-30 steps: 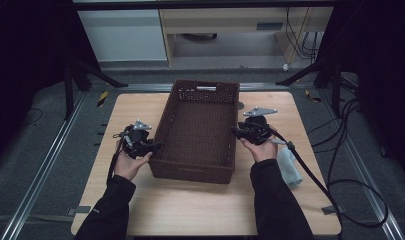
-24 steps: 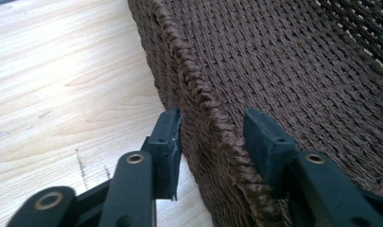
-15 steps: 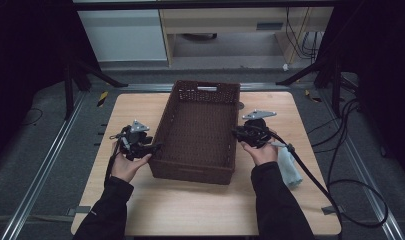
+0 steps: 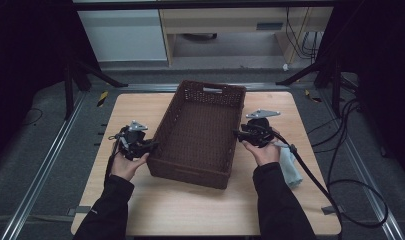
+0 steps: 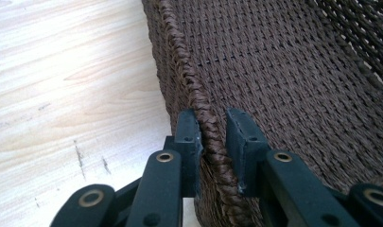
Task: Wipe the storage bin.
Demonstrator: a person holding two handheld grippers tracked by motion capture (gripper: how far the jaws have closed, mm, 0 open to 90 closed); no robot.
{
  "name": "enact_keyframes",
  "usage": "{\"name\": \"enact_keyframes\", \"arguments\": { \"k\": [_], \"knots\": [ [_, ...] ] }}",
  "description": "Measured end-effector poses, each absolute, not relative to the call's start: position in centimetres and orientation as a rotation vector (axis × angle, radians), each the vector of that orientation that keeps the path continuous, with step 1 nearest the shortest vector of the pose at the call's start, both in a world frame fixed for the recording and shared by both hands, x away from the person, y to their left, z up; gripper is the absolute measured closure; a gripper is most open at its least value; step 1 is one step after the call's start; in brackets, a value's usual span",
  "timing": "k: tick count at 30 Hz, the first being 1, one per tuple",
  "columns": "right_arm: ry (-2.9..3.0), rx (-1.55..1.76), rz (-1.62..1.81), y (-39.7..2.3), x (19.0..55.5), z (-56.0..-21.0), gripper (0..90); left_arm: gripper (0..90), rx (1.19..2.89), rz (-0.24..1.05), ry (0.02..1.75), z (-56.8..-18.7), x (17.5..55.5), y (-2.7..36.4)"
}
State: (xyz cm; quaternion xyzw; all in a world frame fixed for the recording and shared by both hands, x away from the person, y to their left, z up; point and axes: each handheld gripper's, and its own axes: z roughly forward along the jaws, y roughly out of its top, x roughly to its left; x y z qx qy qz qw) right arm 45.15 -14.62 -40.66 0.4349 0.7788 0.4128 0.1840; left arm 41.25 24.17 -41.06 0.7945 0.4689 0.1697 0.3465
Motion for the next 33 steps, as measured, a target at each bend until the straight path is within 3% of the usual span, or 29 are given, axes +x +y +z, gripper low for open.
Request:
{"name": "enact_keyframes", "arguments": {
  "k": [10, 14, 21, 29, 33],
  "knots": [
    [2.188, 1.249, 1.153, -14.1, 45.3, -41.2, 63.4, 59.9, 2.048, 0.470, 1.204, -40.8, 40.5, 24.6],
    [2.192, 1.257, 1.151, -14.2, 44.7, -41.2, 63.1, 62.6, 2.031, 0.456, 1.219, -40.7, 40.1, 25.1],
    [2.233, 1.232, 1.130, -14.1, 43.4, -40.6, 61.2, 76.6, 2.038, 0.428, 1.228, -40.8, 40.1, 25.1],
    [2.133, 1.264, 1.167, -14.8, 45.4, -40.8, 56.1, 78.6, 2.019, 0.440, 1.250, -40.9, 41.0, 25.7],
    [2.134, 1.261, 1.154, -14.6, 45.9, -41.5, 54.6, 74.5, 2.012, 0.453, 1.249, -41.0, 41.0, 25.9]
  ]
}}
